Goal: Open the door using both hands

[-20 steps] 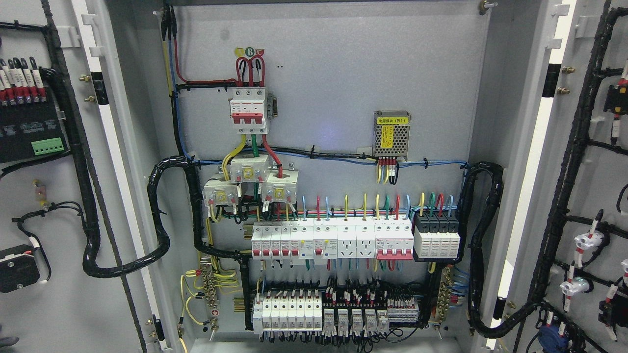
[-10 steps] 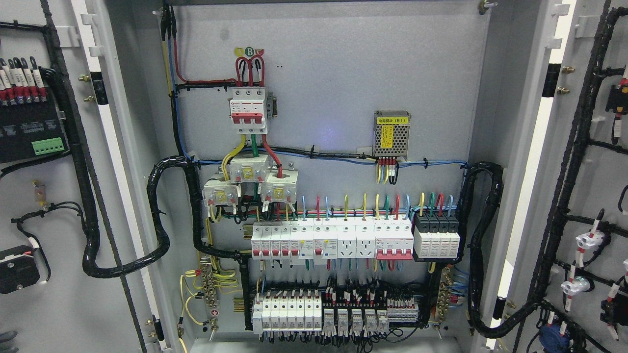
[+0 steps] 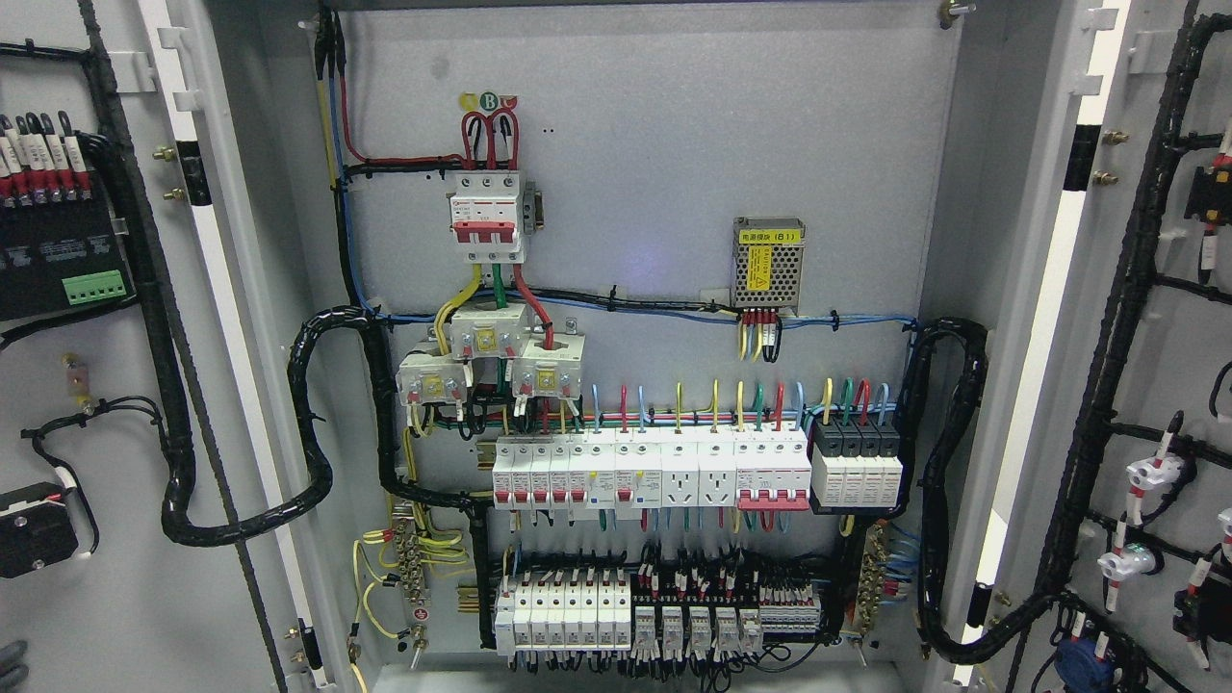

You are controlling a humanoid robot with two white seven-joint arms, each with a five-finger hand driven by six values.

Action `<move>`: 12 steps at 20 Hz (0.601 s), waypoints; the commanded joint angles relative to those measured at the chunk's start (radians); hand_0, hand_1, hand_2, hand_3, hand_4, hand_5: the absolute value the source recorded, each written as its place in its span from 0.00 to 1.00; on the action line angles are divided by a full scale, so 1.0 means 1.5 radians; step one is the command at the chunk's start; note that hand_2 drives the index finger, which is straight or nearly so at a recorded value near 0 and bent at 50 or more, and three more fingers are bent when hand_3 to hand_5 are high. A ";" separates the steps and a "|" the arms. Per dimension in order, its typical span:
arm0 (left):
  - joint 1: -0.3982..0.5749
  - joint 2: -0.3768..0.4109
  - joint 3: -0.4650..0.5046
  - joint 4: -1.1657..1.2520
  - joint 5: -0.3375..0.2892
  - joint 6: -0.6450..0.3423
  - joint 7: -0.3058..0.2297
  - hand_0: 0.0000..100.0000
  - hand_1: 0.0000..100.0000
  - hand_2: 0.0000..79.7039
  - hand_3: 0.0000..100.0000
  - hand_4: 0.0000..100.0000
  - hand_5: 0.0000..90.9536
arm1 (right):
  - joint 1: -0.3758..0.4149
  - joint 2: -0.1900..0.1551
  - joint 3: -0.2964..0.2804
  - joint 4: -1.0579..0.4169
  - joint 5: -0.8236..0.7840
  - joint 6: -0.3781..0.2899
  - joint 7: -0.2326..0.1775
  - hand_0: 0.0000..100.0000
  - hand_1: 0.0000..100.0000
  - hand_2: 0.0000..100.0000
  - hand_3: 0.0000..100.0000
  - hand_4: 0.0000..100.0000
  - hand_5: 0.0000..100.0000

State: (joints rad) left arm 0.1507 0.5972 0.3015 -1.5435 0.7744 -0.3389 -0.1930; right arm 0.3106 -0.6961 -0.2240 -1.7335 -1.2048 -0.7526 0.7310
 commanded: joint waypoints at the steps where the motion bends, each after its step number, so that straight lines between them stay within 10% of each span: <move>1: 0.034 0.006 -0.001 -0.070 0.001 -0.003 0.003 0.00 0.00 0.00 0.00 0.04 0.00 | 0.000 -0.001 0.033 -0.047 0.002 0.000 -0.001 0.00 0.00 0.00 0.00 0.00 0.00; 12: 0.123 0.000 -0.031 -0.151 0.001 -0.047 0.004 0.00 0.00 0.00 0.00 0.04 0.00 | -0.012 0.000 0.089 -0.082 0.009 -0.001 -0.001 0.00 0.00 0.00 0.00 0.00 0.00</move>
State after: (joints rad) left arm 0.2890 0.5993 0.2924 -1.6653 0.7764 -0.4021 -0.1880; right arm 0.3048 -0.6973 -0.1646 -1.8026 -1.1950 -0.7534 0.7310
